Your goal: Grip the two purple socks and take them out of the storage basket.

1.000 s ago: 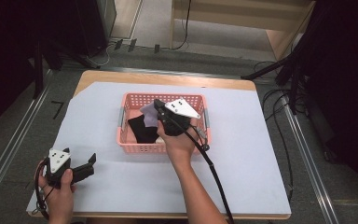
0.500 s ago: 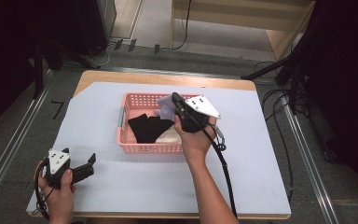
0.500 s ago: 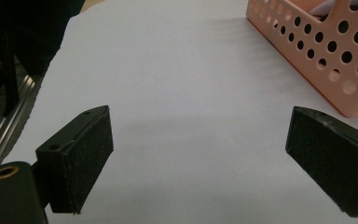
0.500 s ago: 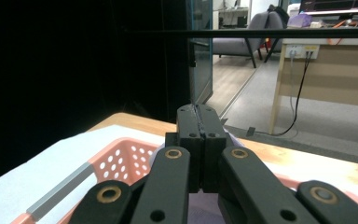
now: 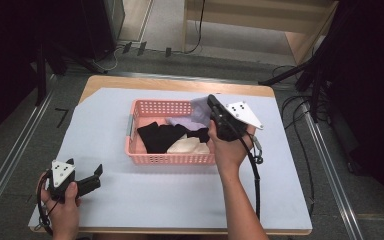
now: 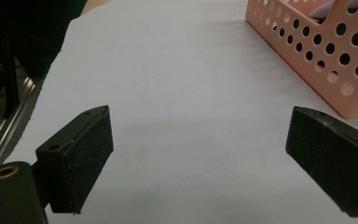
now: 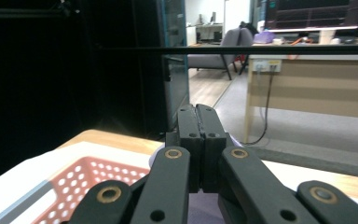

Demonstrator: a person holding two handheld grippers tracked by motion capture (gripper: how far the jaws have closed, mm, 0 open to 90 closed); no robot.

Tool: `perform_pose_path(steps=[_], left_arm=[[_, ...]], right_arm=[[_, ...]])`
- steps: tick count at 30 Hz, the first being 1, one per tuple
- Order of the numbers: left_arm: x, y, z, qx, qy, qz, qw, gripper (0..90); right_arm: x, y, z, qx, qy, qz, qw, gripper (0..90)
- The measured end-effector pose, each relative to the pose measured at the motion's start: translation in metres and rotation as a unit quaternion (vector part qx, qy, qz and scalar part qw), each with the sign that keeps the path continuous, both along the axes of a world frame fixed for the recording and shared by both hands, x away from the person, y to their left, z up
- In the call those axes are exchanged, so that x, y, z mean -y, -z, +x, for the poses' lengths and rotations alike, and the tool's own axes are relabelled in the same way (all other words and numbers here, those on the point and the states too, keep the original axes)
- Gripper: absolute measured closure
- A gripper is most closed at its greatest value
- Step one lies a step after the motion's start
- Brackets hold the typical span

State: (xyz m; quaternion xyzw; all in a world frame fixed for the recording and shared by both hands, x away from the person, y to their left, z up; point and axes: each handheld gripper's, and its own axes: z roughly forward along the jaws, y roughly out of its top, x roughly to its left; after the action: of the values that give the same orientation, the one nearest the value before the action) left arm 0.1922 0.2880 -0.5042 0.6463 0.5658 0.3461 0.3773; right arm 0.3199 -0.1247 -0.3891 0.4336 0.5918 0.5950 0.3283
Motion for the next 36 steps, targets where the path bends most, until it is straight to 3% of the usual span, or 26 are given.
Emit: perform_pose_path(steps=[9,11,13,19,22,26,29,31,36], left_arm=[[0.001,0.000,0.000,0.006,-0.002,-0.002,1.0000,8.2],[0.000,0.000,0.000,0.006,-0.002,-0.001,1.0000,8.3],[0.000,0.000,-0.001,0.007,-0.004,-0.001,1.0000,8.2],[0.001,0.000,-0.001,0.006,-0.003,0.002,1.0000,8.3],[0.001,0.000,-0.001,0.005,-0.004,0.003,1.0000,8.2],[0.001,0.000,-0.002,0.006,-0.004,0.007,0.9999,8.3],[0.001,0.000,-0.002,0.008,-0.005,0.005,0.9999,8.2],[0.001,0.000,-0.002,0.010,-0.005,0.005,0.9999,8.2],[0.002,0.000,-0.001,0.009,-0.005,0.005,0.9999,8.3]], right_arm=[[0.058,0.003,-0.006,-0.004,0.053,0.007,0.9986,90.0],[0.064,0.005,-0.007,-0.006,0.058,0.005,0.9983,90.0],[0.081,0.013,-0.010,-0.014,0.076,0.003,0.9970,90.0],[0.106,0.035,-0.013,-0.041,0.098,0.004,0.9943,90.0],[0.120,0.051,-0.015,-0.059,0.115,0.009,0.9916,90.0],[0.135,0.071,-0.017,-0.097,0.138,0.017,0.9855,89.3],[0.145,0.078,-0.019,-0.115,0.152,0.039,0.9810,75.0],[0.144,0.076,-0.021,-0.106,0.157,0.023,0.9816,68.9],[0.131,0.067,-0.019,-0.098,0.139,0.012,0.9853,67.6]])
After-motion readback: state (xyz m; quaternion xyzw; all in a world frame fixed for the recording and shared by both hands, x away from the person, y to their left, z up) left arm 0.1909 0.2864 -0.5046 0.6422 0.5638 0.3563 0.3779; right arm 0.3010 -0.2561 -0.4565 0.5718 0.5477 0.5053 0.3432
